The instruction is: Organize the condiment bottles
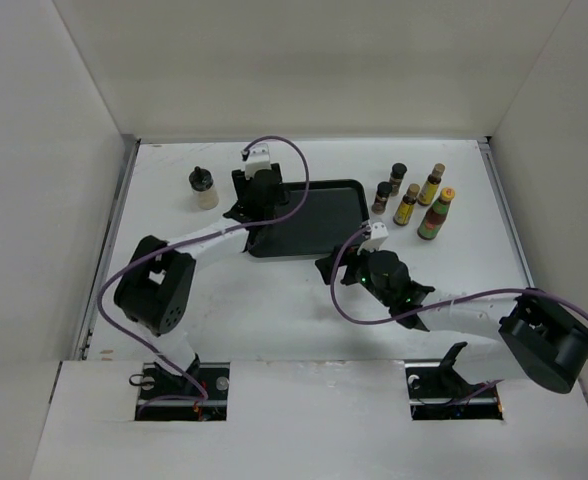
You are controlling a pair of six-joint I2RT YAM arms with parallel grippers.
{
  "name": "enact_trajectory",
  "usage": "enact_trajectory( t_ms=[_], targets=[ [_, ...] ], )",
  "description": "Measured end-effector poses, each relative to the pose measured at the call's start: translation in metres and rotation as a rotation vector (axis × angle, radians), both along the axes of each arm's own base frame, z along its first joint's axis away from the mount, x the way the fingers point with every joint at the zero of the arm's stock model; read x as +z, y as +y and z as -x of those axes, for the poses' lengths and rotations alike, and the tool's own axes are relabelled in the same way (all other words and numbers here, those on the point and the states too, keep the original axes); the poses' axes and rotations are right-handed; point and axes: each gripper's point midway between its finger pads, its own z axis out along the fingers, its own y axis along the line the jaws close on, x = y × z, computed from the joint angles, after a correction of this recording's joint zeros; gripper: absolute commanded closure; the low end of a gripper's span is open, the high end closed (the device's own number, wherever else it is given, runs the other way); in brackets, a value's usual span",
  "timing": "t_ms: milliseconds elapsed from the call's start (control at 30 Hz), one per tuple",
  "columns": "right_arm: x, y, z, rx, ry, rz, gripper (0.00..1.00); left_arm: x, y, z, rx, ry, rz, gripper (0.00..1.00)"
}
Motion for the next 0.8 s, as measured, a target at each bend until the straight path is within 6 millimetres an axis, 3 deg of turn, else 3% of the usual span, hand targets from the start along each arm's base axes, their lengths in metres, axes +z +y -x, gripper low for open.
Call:
enact_trajectory(
  t_ms=[133,333,400,500,600,700,800],
  targets=[
    [0.000,-0.002,-0.002,-0.006,0.002,-0.002,0.07,-0.019,-0.015,-0.018,-0.025,0.021,-0.002,0.61],
    [0.000,-0.003,-0.003,-0.012,0.002,-0.003,0.07,-0.038,-0.023,-0.034,-0.038,0.018,0.003,0.59],
    [0.000,-0.003,-0.003,-0.012,0.002,-0.003,0.06,-0.037,-0.024,-0.039,-0.038,0.005,0.012,0.49],
    [0.000,-0.003,-0.003,-0.012,0.002,-0.002,0.06,-0.036,-0.024,-0.045,-0.034,-0.013,0.019,0.25],
    [0.000,-0.003,-0.003,-0.012,0.002,-0.002,0.06,-0.034,-0.024,-0.047,-0.033,-0.028,0.027,0.10],
    [0.000,-0.003,-0.003,-0.012,0.002,-0.002,0.06,-0.028,-0.024,-0.046,-0.033,-0.048,0.039,0.05],
    [0.000,-0.003,-0.003,-0.012,0.002,-0.002,0.05,-0.019,-0.016,-0.033,-0.033,-0.058,0.044,0.04]
  ],
)
